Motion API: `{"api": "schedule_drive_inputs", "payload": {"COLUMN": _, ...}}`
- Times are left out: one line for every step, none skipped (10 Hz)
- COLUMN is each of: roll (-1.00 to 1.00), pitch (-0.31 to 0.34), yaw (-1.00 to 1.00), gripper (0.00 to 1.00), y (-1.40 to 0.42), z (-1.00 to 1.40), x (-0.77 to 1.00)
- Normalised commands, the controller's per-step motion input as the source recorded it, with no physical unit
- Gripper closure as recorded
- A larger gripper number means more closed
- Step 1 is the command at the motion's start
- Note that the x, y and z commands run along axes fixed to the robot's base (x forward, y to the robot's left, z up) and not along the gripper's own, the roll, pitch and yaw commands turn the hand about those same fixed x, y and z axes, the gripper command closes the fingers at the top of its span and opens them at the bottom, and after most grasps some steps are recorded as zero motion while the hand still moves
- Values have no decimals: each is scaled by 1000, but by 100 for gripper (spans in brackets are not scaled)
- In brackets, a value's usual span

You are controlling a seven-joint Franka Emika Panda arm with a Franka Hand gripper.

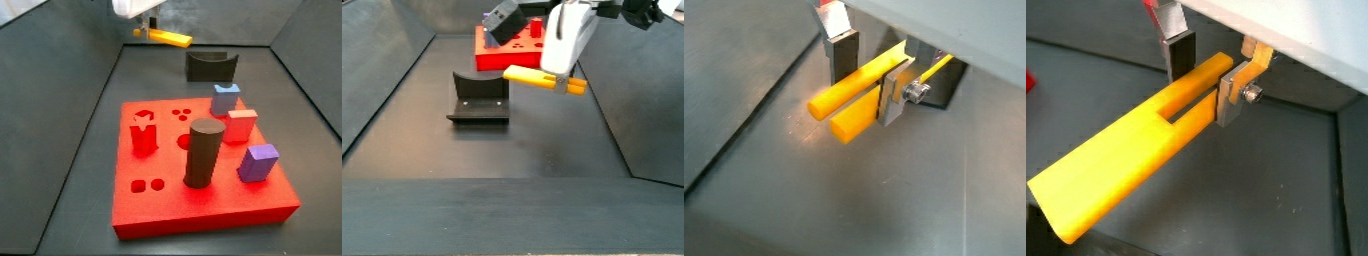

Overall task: Pick up the square-circle object. Move up. Rotate the square-circle object. Place the square-circle object on the fixture. Regrasp the square-circle object. Move to above the board. Insert the square-circle object.
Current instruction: Rotate the square-circle object.

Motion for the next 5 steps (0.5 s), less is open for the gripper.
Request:
{"api": "schedule_drive_inputs", "payload": {"roll": 4, "pitch": -23, "yaw": -1000, "gripper": 100, "y": 17, "z": -15, "x": 4}}
{"api": "schedule_drive_inputs", "payload": {"roll": 4, "pitch": -23, "yaw": -1000, "gripper": 100, "y": 17, "z": -15, "x": 4}}
{"api": "schedule_drive_inputs", "payload": {"roll": 4, "pitch": -25, "yaw": -1000, "gripper": 100, "y": 17, "z": -15, "x": 3}}
{"api": "schedule_drive_inputs", "payload": {"roll": 5, "pitch": -27, "yaw": -1000, "gripper": 100, "y": 17, "z": -15, "x": 3}}
{"api": "schedule_drive_inputs", "payload": {"roll": 5, "pitch": -30, "yaw": -1000, "gripper": 100, "y": 17, "z": -16, "x": 3}}
